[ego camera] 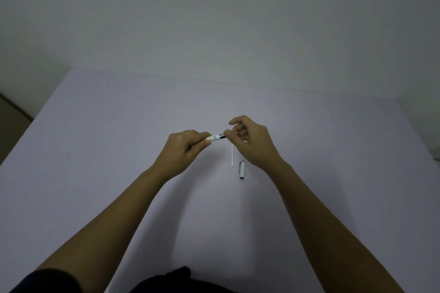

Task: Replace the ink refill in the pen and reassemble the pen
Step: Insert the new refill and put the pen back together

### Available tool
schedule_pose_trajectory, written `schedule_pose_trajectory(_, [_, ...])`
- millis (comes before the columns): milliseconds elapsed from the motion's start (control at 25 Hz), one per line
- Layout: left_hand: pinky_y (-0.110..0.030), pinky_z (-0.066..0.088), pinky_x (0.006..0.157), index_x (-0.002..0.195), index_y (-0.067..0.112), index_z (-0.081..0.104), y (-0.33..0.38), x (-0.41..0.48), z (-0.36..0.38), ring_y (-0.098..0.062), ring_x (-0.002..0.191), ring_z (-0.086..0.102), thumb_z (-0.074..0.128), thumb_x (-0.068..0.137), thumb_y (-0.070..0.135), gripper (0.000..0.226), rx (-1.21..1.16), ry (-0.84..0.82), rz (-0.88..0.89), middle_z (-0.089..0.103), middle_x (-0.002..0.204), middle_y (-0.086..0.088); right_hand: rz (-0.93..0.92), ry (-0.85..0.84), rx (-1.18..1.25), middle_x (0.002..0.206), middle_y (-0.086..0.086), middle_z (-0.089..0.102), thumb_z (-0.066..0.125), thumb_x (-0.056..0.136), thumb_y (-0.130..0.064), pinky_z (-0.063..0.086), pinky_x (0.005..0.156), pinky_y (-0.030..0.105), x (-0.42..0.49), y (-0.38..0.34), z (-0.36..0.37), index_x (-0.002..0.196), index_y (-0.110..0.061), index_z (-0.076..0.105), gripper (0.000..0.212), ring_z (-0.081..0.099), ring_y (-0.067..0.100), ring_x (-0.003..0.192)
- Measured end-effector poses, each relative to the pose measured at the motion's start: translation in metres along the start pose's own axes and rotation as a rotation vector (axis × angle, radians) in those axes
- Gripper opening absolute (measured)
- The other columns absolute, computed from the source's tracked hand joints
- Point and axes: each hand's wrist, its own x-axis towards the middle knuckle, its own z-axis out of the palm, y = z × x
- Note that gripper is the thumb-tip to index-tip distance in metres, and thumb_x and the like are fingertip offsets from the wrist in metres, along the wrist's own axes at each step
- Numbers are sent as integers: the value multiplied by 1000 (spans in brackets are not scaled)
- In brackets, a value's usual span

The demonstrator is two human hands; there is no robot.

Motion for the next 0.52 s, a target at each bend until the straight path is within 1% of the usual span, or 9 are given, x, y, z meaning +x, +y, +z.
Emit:
schedule_pose_trajectory(80, [-11,36,59,102,21,68,1,1,0,-7,58,50,56,91,21,17,8,4,-3,56,62,2,-72,-28,-9,77,-4,66,66,83,-18,52,70,11,-1,1,-2,91,-14,65,9,63,4,71])
schedule_pose_trajectory(160, [-10,36,59,101,21,68,3,0,1,-7,58,49,56,91,21,16,10,10,4,54,62,3,-65,-54,-51,74,-3,68,63,85,-17,51,66,11,1,1,-5,84,-13,68,6,63,4,67])
schedule_pose_trajectory(240, [-10,35,59,101,20,68,4,-1,2,-8,57,48,56,91,21,16,7,15,15,57,63,0,-26,-45,-99,68,0,69,57,90,-27,49,61,19,3,1,-5,78,-12,70,23,62,5,61])
schedule_pose_trajectory(280, [-10,35,58,101,20,68,4,0,2,-8,57,48,56,91,21,16,7,18,18,58,63,-2,-15,-45,-108,67,-2,69,55,91,-30,48,61,19,3,1,-5,78,-12,70,27,61,4,60])
schedule_pose_trajectory(360, [-10,35,58,102,20,68,5,1,1,-8,57,48,55,91,21,17,14,19,14,58,63,-1,-39,-48,-68,70,-12,64,58,89,-28,45,62,10,2,0,-5,88,-15,69,17,60,-2,65])
schedule_pose_trajectory(400, [-10,34,58,103,20,68,6,1,1,-7,57,48,55,91,20,17,16,15,15,57,63,1,-58,-55,-49,75,-13,63,61,87,-25,48,66,9,1,0,-5,95,-16,66,14,61,-3,71])
schedule_pose_trajectory(440, [-9,34,58,103,19,68,6,1,0,-6,57,48,55,91,20,17,16,11,17,56,63,3,-83,-58,-45,79,-10,64,63,86,-22,50,70,9,1,0,-6,98,-15,64,14,62,-1,75])
schedule_pose_trajectory(480, [-8,34,58,103,19,68,6,2,0,-5,57,48,56,91,20,17,14,8,18,56,63,3,-99,-62,-67,79,-8,64,63,85,-20,50,70,9,0,1,-6,95,-13,64,12,62,1,74])
schedule_pose_trajectory(520, [-9,34,58,103,19,68,7,2,0,-5,58,48,56,91,20,17,12,3,17,56,64,3,-103,-69,-87,74,-7,64,62,86,-20,48,65,9,1,2,-7,90,-12,66,10,61,1,68])
